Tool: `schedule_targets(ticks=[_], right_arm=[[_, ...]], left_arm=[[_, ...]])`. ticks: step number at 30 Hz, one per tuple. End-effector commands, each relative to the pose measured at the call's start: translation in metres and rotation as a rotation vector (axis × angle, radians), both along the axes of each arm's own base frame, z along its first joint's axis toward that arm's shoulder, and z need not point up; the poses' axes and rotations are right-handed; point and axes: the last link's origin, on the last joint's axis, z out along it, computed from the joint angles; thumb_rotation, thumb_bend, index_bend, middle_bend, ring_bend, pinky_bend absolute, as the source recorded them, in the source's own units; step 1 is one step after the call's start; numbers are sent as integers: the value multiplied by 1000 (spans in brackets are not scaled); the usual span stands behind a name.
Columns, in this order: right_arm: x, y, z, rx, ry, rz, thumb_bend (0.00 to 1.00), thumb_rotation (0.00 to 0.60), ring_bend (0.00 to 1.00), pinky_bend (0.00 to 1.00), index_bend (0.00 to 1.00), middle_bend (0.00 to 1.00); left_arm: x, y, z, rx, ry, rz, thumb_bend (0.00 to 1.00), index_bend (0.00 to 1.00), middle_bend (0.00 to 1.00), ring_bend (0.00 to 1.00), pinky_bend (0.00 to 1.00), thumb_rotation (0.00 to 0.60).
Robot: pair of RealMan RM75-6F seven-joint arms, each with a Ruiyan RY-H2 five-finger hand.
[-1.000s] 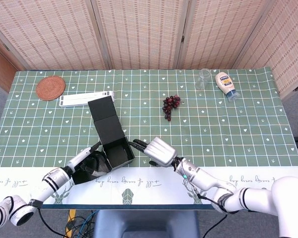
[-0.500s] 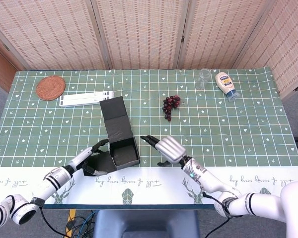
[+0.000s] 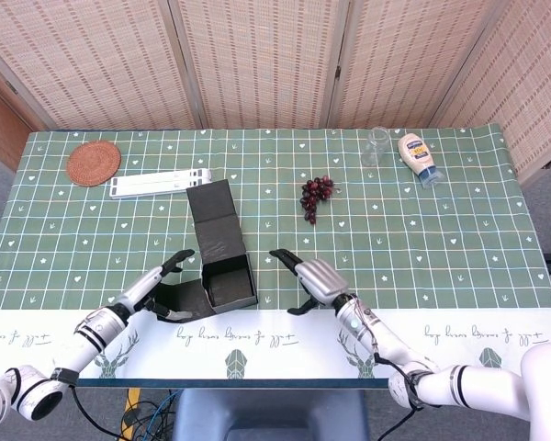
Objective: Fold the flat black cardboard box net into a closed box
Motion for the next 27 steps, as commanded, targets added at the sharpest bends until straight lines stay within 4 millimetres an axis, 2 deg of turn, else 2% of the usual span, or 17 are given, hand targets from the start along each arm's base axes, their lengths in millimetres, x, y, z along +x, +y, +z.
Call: schedule_targets(ticks=[1, 13, 27], right_arm=[[5, 0, -8, 53, -60, -75, 23, 600, 710, 1000, 0, 38], [26, -14, -39, 95, -138, -171, 22, 600, 709, 1000, 0, 45], [43, -20, -69, 107, -170, -198, 31, 600, 710, 1000, 0, 81]], left_arm=[[0, 0, 2, 18, -15, 8, 101, 2, 0, 0, 132, 600], [5, -2, 13, 53, -76, 16, 102, 2, 0, 0, 132, 600], [-1, -4, 23, 74, -94, 27, 102, 0, 0, 0, 131, 600]])
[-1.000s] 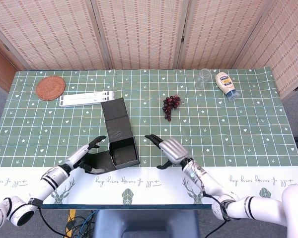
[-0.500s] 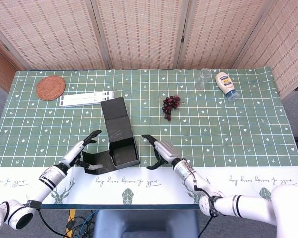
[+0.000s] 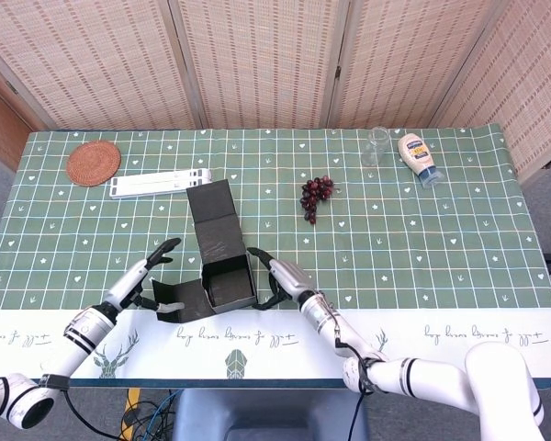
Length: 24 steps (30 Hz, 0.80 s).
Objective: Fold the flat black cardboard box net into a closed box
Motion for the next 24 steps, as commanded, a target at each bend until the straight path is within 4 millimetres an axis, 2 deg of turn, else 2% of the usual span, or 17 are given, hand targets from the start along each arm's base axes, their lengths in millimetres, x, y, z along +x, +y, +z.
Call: schedule_targets(ticks=[1, 7, 11, 12, 15, 18, 24], right_arm=[[4, 0, -7, 8, -1, 2, 39, 600, 710, 1000, 0, 89], [12, -3, -18, 10, 11, 6, 153, 600, 710, 1000, 20, 201], [12, -3, -16, -36, -23, -25, 301, 600, 731, 1000, 191, 306], [12, -3, -14, -41, -37, -37, 313, 600, 734, 1000, 211, 318], [7, -3, -4, -46, -90, -78, 347, 600, 740, 1000, 246, 339], [-3, -3, 11, -36, -165, -138, 367, 600, 743, 1000, 253, 349], [-12, -2, 42, -47, -291, -180, 371, 600, 743, 1000, 255, 357]], left_arm=[[-1, 0, 1, 4, -6, 0, 102, 0, 0, 0, 131, 600], [-3, 0, 7, 40, -25, 2, 102, 0, 0, 0, 132, 600], [-7, 2, 15, 123, -43, 3, 102, 12, 0, 5, 139, 600], [-8, 2, 16, 153, -47, -1, 101, 21, 0, 47, 159, 600], [-13, 1, 20, 257, -29, -26, 101, 47, 0, 207, 250, 600], [-18, 4, 23, 361, -6, -31, 102, 50, 5, 253, 292, 600], [-29, 10, 25, 442, 76, -46, 102, 34, 5, 359, 331, 600]])
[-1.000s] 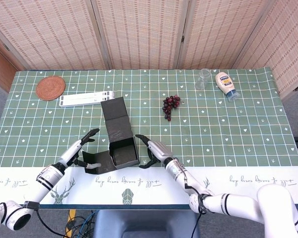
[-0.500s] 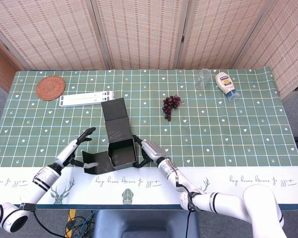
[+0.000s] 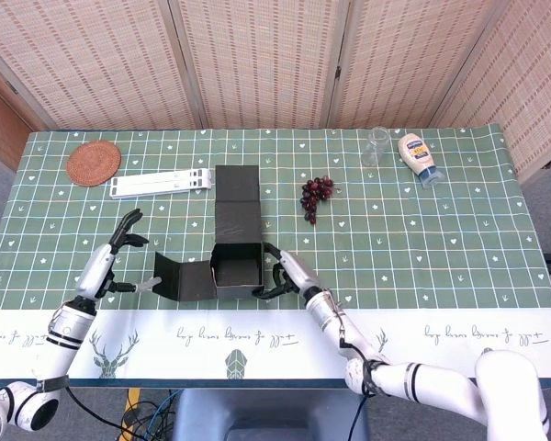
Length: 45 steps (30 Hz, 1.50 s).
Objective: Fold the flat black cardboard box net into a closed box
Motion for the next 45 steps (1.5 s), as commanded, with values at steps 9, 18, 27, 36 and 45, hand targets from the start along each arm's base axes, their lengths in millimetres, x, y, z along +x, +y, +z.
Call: schedule_targets(ticks=[9, 18, 27, 36, 45], right_arm=[[-14, 7, 47, -46, -195, -49, 372, 600, 744, 1000, 255, 373], [-22, 6, 53, -81, -204, -57, 372, 600, 744, 1000, 255, 375], [-16, 11, 45, -40, -242, -46, 372, 600, 743, 1000, 255, 375], [-13, 16, 31, -19, -220, -41, 371, 600, 743, 1000, 255, 378], [-11, 19, 18, -5, -194, -41, 372, 600, 743, 1000, 255, 378]], left_arm=[[-26, 4, -5, 107, 112, 6, 101, 0, 3, 369, 337, 600], [-34, 10, 3, 169, 88, 25, 102, 0, 0, 349, 337, 600], [-27, 7, -13, 127, 50, 22, 102, 0, 0, 347, 336, 600], [9, 4, -46, 59, -29, -78, 102, 0, 0, 347, 337, 600], [43, -2, -66, -10, -172, -129, 102, 0, 0, 347, 339, 600]])
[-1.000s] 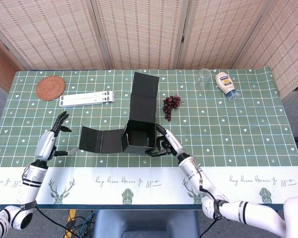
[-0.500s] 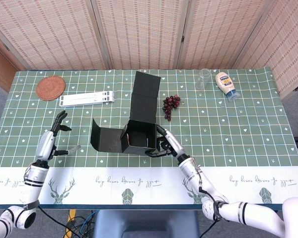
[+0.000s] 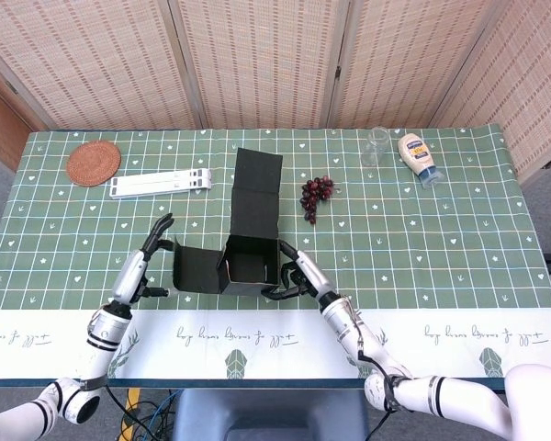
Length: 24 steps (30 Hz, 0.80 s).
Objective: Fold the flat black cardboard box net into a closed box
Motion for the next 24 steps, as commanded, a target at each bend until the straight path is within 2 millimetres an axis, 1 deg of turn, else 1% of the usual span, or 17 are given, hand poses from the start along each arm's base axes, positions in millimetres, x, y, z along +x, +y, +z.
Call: schedule_targets(ticks=[1, 7, 15, 17, 20, 24], right_arm=[[2, 1, -3, 7, 1, 0, 373, 600, 744, 1000, 255, 378], [3, 1, -9, 9, 23, 2, 375, 600, 744, 1000, 255, 380], [6, 0, -17, 22, 91, 25, 377, 600, 743, 1000, 255, 383], [6, 0, -20, 23, 119, 30, 376, 600, 743, 1000, 255, 383], [6, 0, -26, 32, 151, 36, 376, 600, 744, 1000, 255, 383], [5, 0, -33, 38, 191, 40, 376, 600, 744, 1000, 255, 383]], left_arm=[[10, -1, -5, -32, -35, -14, 102, 0, 0, 347, 341, 600], [20, 3, -7, -29, -45, -31, 102, 0, 0, 347, 348, 600], [21, 6, -14, -10, 22, -76, 102, 2, 0, 347, 349, 600], [20, 5, -18, 4, 41, -92, 102, 15, 0, 349, 359, 600], [18, 3, -25, 14, 54, -112, 102, 68, 6, 378, 386, 600], [14, 0, -35, 39, 114, -163, 102, 143, 51, 428, 426, 600]])
